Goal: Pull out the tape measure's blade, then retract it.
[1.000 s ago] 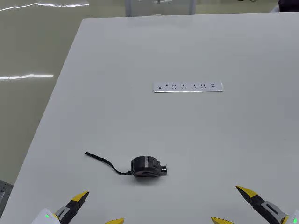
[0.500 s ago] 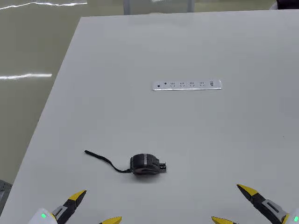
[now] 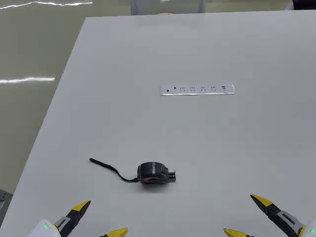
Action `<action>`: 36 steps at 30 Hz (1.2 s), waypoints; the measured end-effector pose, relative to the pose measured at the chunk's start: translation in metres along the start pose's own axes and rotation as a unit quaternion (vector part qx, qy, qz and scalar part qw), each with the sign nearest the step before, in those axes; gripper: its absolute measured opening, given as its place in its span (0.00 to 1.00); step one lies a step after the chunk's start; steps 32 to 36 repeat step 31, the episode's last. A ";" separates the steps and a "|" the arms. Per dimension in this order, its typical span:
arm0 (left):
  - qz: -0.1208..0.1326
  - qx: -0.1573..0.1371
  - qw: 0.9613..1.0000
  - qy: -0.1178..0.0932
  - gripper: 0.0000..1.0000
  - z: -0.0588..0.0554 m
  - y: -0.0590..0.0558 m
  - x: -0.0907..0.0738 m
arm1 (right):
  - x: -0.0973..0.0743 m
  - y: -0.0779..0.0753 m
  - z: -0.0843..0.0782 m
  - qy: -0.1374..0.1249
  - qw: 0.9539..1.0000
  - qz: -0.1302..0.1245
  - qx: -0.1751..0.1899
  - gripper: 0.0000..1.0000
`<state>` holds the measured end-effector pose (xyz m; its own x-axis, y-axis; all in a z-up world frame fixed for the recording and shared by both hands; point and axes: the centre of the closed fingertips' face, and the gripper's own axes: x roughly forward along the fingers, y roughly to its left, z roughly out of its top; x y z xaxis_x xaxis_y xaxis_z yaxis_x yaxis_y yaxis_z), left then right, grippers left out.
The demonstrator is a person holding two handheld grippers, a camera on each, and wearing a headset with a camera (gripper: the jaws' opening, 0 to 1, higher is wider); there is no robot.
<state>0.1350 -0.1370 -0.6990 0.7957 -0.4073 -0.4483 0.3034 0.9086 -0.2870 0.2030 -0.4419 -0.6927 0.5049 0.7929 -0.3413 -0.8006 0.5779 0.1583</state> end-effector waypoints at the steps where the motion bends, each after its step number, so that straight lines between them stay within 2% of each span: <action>1: 0.000 0.000 1.000 0.000 0.80 -0.001 0.001 0.000 | 0.000 0.000 0.000 0.000 1.000 0.000 0.000 0.72; 10: 0.000 0.000 1.000 0.000 0.80 -0.002 0.001 0.000 | 0.000 0.002 0.000 -0.001 1.000 0.000 0.003 0.71; 25: -0.001 -0.004 1.000 0.002 0.80 0.000 -0.009 0.001 | 0.001 0.003 -0.002 0.001 1.000 0.002 0.007 0.71; 36: 0.000 -0.004 1.000 0.001 0.80 0.001 -0.008 0.000 | 0.001 0.003 -0.003 0.002 1.000 0.002 0.006 0.71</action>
